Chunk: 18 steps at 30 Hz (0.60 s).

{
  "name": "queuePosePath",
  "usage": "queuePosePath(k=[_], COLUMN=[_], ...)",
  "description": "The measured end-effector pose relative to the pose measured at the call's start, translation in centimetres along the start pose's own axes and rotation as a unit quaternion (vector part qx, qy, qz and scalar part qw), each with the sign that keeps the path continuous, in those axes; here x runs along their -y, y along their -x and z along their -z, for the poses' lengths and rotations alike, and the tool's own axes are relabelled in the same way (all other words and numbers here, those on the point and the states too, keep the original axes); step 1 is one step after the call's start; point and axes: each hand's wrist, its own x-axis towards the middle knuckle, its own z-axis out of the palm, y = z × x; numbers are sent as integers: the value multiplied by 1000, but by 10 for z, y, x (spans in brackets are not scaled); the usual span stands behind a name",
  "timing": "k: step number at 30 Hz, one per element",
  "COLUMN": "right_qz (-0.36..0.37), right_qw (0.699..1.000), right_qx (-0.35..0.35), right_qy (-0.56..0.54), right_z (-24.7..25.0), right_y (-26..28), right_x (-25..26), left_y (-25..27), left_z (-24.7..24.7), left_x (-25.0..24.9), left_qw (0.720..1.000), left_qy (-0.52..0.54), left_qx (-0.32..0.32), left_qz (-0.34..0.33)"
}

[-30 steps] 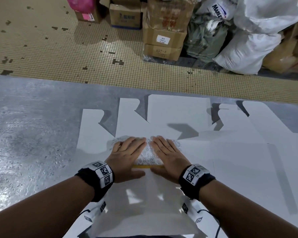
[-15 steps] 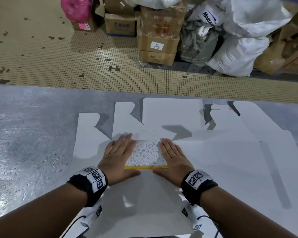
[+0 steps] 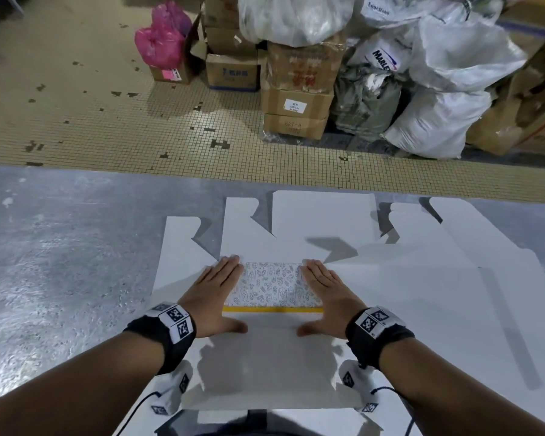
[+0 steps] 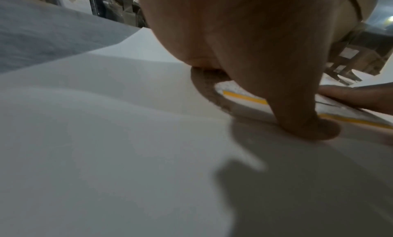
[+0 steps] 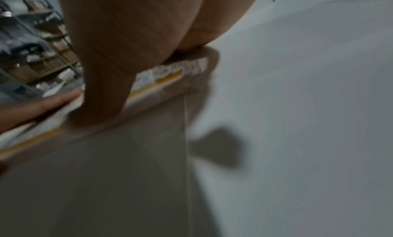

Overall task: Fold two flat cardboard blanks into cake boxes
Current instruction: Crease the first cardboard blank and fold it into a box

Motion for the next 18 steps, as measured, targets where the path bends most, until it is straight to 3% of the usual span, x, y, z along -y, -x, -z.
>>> queuePosePath(k=[5,10,16,18], right_qz=[-17,-11,-9,-34], right_qw=[994,983,935,915], right_qx=[-61,-118,-327,-359], right_qy=[-94,-144,-135,-179], right_z=[6,8,10,12], right_y=[16,35,32,27], right_x=[-11,-22,-21,-17], left_y=[2,5,-9,-14], left_z=[20,49,86,95], left_x=[-1,-21,-50,-62], left_qw=[999,998,998,998], left_qy=[26,-14,4,7], left_qx=[16,34,29,6], left_qz=[-19,-40,-48,-55])
